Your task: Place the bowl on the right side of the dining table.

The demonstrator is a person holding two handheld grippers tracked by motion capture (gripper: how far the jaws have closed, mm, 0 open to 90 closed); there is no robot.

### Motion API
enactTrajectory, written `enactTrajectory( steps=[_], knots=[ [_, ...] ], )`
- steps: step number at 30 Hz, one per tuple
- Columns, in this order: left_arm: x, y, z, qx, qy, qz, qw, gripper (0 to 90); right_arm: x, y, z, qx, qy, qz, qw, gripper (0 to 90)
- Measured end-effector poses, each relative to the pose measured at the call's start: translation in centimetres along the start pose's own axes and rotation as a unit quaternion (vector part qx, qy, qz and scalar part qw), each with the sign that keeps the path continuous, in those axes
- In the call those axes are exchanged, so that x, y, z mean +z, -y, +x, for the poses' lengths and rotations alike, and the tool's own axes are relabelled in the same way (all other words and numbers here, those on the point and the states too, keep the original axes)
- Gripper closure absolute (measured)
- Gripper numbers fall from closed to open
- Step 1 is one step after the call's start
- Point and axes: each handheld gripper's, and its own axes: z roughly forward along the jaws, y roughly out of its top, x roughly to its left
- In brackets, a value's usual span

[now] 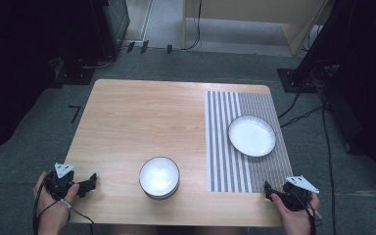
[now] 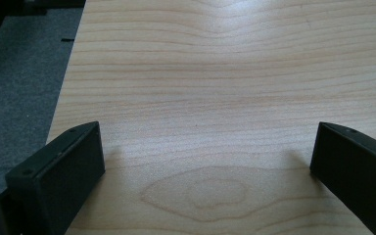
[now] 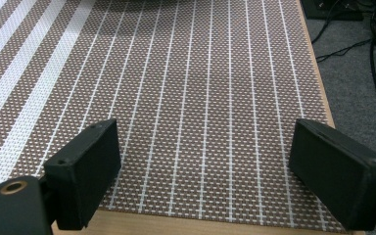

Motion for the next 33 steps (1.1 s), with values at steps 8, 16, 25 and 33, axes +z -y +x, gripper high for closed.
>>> enactTrajectory(
  steps=[8, 16, 25, 33],
  knots=[
    [0.3, -0.3, -0.3, -0.008, -0.009, 0.0, 0.9999, 0.0, -0.4, -0.2, 0.3, 0.011, -0.003, -0.004, 0.9999, 15.8],
    [0.3, -0.3, -0.3, -0.009, -0.009, 0.0, 0.9999, 0.0, -2.0, -1.0, 0.8, 0.009, 0.018, -0.023, 0.9995, 15.8],
    [0.3, -0.3, -0.3, -0.009, -0.009, 0.0, 0.9999, 0.0, -3.5, -2.1, 2.2, 0.012, 0.008, -0.034, 0.9993, 16.0],
    [0.3, -0.3, -0.3, -0.014, -0.013, 0.0, 0.9998, 0.0, -4.7, -3.6, 3.7, 0.015, -0.017, -0.047, 0.9986, 16.0]
  ],
)
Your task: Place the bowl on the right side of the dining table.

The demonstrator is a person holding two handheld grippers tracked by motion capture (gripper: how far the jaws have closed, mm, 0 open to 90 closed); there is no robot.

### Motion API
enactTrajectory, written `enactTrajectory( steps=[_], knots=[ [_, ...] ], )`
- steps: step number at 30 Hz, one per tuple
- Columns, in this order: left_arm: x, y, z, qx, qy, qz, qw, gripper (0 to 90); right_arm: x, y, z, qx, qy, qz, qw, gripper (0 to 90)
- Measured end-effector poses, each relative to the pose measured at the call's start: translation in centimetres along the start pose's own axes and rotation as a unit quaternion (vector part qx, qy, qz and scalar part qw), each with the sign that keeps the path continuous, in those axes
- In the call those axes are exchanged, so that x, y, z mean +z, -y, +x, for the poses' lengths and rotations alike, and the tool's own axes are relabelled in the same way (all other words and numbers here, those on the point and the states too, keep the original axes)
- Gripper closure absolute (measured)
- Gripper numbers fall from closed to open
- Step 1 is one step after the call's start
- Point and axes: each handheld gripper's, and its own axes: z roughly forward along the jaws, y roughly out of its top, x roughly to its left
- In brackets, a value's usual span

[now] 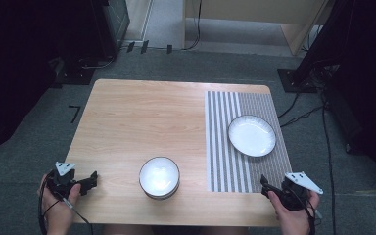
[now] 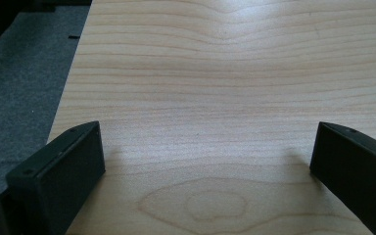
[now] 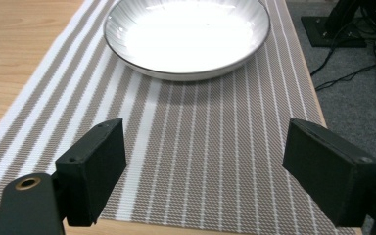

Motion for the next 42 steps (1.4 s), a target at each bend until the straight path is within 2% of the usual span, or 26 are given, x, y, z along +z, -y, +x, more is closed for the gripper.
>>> enactTrajectory(
  steps=[6, 10, 20, 30, 37, 42],
  knots=[
    [0.1, -0.1, -0.2, -0.007, -0.007, 0.0, 0.9999, 0.0, 0.2, -1.0, 1.7, -0.015, -0.007, -0.001, 0.9999, 16.0],
    [0.1, -0.1, -0.2, -0.009, -0.009, -0.001, 0.9999, 0.0, 0.3, -1.4, 2.6, -0.014, -0.018, -0.002, 0.9997, 16.0],
    [0.1, -0.1, -0.2, -0.009, -0.008, -0.001, 0.9999, 0.0, 0.5, -2.1, 4.2, -0.023, -0.028, -0.003, 0.9993, 16.2],
    [0.1, -0.1, -0.2, -0.009, -0.008, -0.001, 0.9999, 0.0, 0.5, -4.2, 6.6, -0.029, -0.047, -0.02, 0.9983, 16.2],
    [0.2, -0.1, -0.2, -0.009, -0.009, -0.001, 0.9999, 0.0, 0.5, -4.6, 7.7, -0.033, -0.049, -0.018, 0.9981, 16.4],
    [0.2, -0.2, -0.2, -0.008, -0.008, -0.001, 0.9999, 0.0, 0.1, -5.0, 8.6, -0.039, -0.062, -0.024, 0.9971, 16.4]
  ],
)
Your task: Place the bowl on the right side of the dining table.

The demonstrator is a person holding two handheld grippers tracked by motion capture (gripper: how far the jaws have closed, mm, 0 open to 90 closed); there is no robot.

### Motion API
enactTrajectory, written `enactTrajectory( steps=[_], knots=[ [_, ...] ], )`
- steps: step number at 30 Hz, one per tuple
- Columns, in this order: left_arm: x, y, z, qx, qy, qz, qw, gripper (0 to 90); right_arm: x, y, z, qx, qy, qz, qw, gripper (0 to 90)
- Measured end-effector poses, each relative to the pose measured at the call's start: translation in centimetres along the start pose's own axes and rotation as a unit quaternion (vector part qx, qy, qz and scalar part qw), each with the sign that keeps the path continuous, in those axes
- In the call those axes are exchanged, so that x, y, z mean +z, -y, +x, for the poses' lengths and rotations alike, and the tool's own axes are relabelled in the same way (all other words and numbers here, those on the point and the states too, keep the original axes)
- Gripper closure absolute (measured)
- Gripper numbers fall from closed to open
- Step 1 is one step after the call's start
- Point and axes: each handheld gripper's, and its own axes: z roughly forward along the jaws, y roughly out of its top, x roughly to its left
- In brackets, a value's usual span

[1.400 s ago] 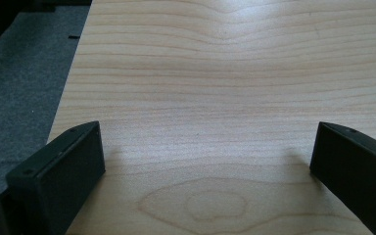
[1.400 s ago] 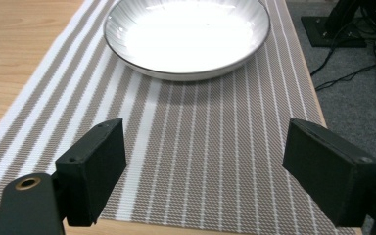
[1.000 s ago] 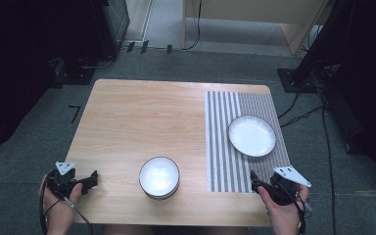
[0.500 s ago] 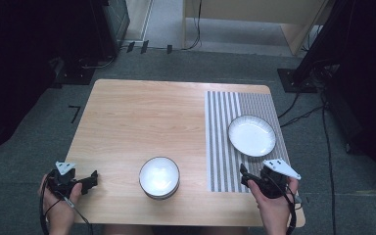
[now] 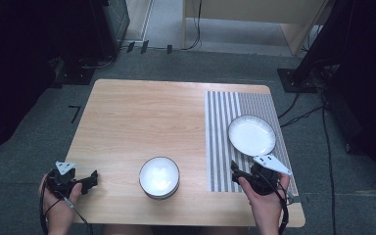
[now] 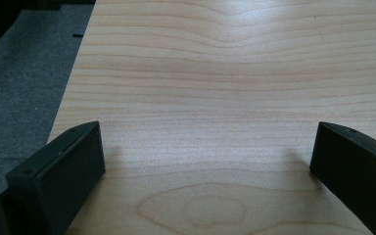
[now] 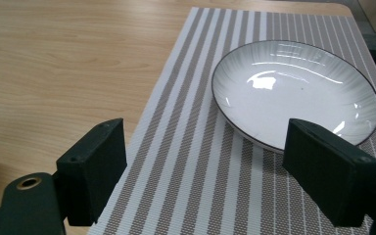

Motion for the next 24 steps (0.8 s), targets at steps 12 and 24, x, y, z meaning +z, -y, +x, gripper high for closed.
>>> enactTrajectory(
  steps=[12, 24],
  knots=[
    [0.1, -0.1, 0.0, -0.001, -0.001, 0.0, 1.0, 0.0, -0.8, -0.4, 2.6, -0.011, -0.025, -0.007, 0.9996, 16.3],
    [0.1, -0.1, 0.0, 0.0, -0.001, 0.001, 1.0, 0.0, -1.2, -0.5, 4.4, -0.011, -0.054, -0.012, 0.9984, 16.8]
  ],
)
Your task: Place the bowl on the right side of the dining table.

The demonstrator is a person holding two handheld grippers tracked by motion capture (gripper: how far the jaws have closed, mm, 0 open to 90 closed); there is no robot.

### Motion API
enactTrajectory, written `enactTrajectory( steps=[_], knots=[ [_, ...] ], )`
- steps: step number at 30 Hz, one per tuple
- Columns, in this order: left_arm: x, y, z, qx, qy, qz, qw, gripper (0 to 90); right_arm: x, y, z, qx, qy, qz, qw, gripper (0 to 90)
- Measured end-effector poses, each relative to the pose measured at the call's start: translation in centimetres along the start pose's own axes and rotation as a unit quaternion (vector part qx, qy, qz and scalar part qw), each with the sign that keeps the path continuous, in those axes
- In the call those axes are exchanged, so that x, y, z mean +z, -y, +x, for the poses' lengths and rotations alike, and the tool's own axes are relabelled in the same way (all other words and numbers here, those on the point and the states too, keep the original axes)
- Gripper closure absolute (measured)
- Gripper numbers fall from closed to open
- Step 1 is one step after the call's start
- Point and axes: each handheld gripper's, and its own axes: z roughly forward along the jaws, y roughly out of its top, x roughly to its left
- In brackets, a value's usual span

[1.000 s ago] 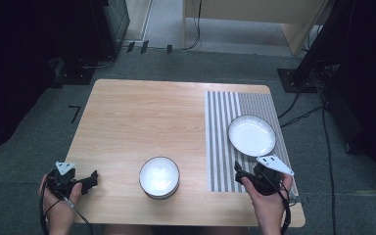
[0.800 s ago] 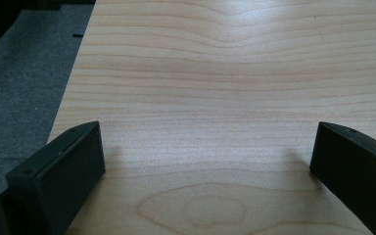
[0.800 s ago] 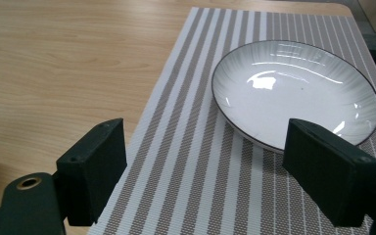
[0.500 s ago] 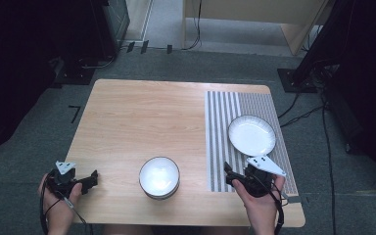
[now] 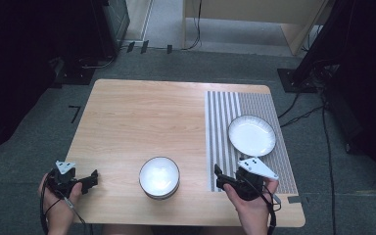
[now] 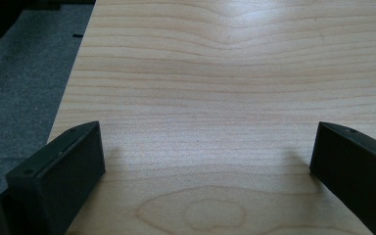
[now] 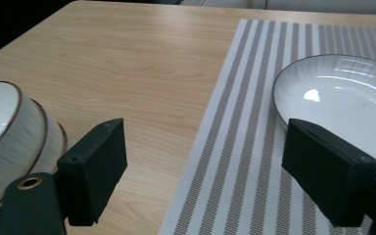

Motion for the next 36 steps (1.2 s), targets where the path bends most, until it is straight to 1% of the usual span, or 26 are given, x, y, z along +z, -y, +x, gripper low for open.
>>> enactTrajectory(
  steps=[1, 3, 4, 9, 10, 11, 12, 13, 16, 19, 23, 26, 29, 36],
  knots=[
    [0.0, 0.0, 0.0, 0.0, 0.0, 0.0, 1.0, 0.0, 0.0, 0.0, 0.1, 0.002, -0.005, 0.002, 1.0, 17.0],
    [0.0, 0.0, 0.0, 0.0, 0.0, 0.0, 1.0, 0.0, 0.0, 0.0, 0.3, 0.002, -0.006, 0.0, 1.0, 17.1],
    [0.0, 0.0, 0.0, 0.0, 0.0, 0.0, 1.0, 0.0, 0.1, 0.0, 0.6, -0.004, -0.006, -0.002, 1.0, 17.1],
    [0.0, 0.0, 0.0, 0.0, 0.0, 0.0, 1.0, 0.0, 0.1, 0.1, 1.0, -0.008, -0.009, -0.001, 0.9999, 17.1],
    [0.0, 0.0, 0.0, 0.0, 0.0, 0.0, 1.0, 0.0, 0.2, 0.1, 1.3, -0.009, -0.011, -0.002, 0.9999, 21.1],
    [0.0, 0.0, 0.0, 0.0, 0.0, 0.0, 1.0, 0.0, 0.2, 0.1, 1.4, -0.007, -0.007, -0.002, 0.9999, 22.8],
    [0.0, 0.0, 0.0, 0.0, 0.0, 0.0, 1.0, 0.0, 0.3, 0.0, 1.5, -0.006, -0.002, -0.001, 1.0, 23.1],
    [0.0, 0.0, 0.0, 0.0, 0.0, 0.0, 1.0, 0.0, 0.3, 0.0, 1.6, -0.004, -0.004, -0.001, 1.0, 23.2],
    [0.0, 0.0, 0.0, 0.0, 0.0, 0.0, 1.0, 0.0, 0.4, 0.1, 1.8, -0.005, -0.011, -0.001, 0.9999, 23.2],
    [0.0, 0.0, 0.0, 0.0, 0.0, 0.0, 1.0, 0.0, 0.5, 0.1, 2.1, -0.009, -0.012, -0.001, 0.9999, 23.4],
    [0.0, 0.0, 0.0, 0.0, 0.0, 0.0, 1.0, 0.0, 0.5, 0.1, 2.3, -0.008, -0.015, 0.002, 0.9998, 22.9],
    [0.0, 0.0, 0.0, 0.0, 0.0, 0.0, 1.0, 0.0, 0.6, 0.1, 2.7, -0.008, -0.027, 0.001, 0.9996, 20.5],
    [0.0, 0.0, 0.0, 0.0, 0.0, 0.0, 1.0, 0.0, 0.7, 0.1, 3.0, -0.01, -0.028, -0.001, 0.9996, 20.3],
    [0.0, 0.0, 0.0, -0.001, 0.0, -0.001, 1.0, 0.0, 1.1, -0.2, 4.5, -0.012, -0.04, -0.001, 0.9991, 18.1]
  ],
)
